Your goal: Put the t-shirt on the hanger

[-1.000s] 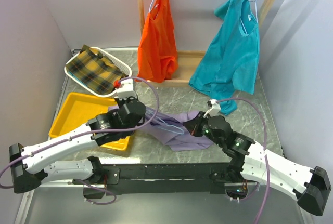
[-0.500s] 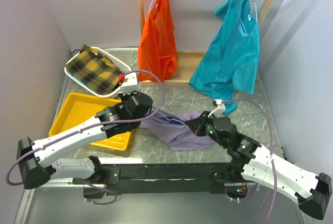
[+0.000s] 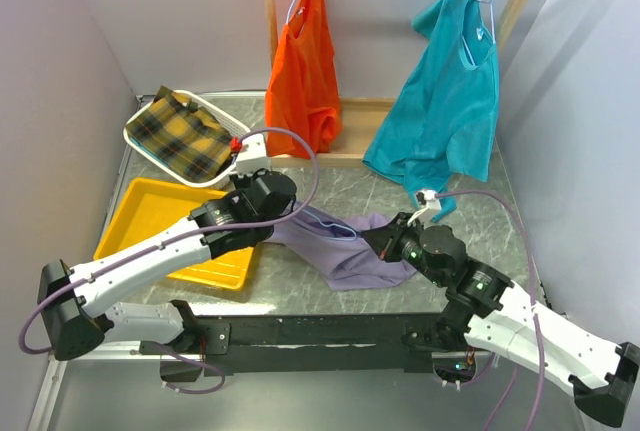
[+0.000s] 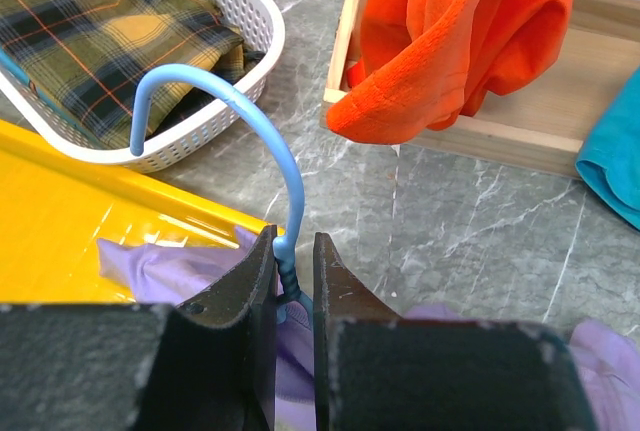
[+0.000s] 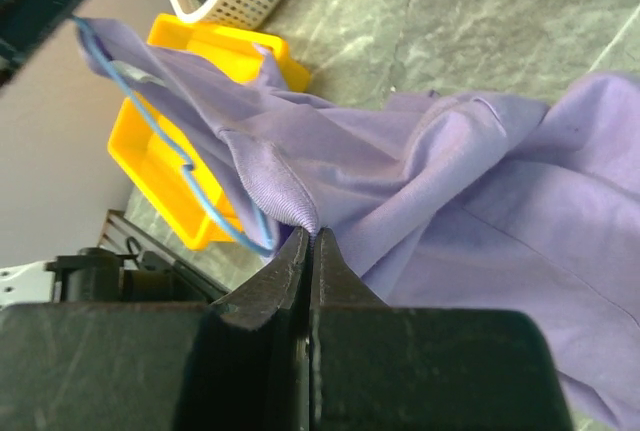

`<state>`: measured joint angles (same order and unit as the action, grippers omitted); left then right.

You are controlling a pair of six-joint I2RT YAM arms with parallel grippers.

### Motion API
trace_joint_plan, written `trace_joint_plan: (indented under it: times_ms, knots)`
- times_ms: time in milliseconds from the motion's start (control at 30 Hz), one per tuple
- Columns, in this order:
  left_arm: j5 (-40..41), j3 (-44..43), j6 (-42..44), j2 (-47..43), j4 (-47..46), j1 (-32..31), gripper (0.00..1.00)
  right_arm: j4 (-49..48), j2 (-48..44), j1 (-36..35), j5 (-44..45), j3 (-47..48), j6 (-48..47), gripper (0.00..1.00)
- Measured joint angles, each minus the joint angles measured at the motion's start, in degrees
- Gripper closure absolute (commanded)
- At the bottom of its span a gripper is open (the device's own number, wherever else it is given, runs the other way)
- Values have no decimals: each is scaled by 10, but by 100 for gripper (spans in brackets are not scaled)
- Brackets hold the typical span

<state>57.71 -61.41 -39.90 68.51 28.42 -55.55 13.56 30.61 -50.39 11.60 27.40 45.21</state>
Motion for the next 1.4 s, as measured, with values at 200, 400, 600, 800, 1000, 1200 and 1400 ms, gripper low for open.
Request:
trace_joint_plan:
  times_ms: [200, 400, 600, 800, 1000, 1200, 1400]
  knots:
    - [-3, -7, 1, 4, -2, 3, 99, 25, -26, 0, -1, 34, -4, 100]
    - [-5, -22, 2, 16, 0, 4, 99, 43, -29, 0, -19, 52, -14, 100]
    - [-5, -45, 5, 20, 6, 4, 99, 54, 9, -32, -16, 110, -24, 100]
    - [3, -84, 4, 20, 22, -22, 99, 59, 105, -129, 56, 194, -27, 100]
    - [8, -104, 0, 16, 43, -43, 99, 57, 211, -177, 113, 233, -26, 100]
    - [19, -117, 3, 3, 53, -79, 99, 79, 258, -163, 161, 250, -39, 100]
    - [61, -185, 47, 2, 21, -127, 99, 104, 304, -54, 124, 388, -90, 100]
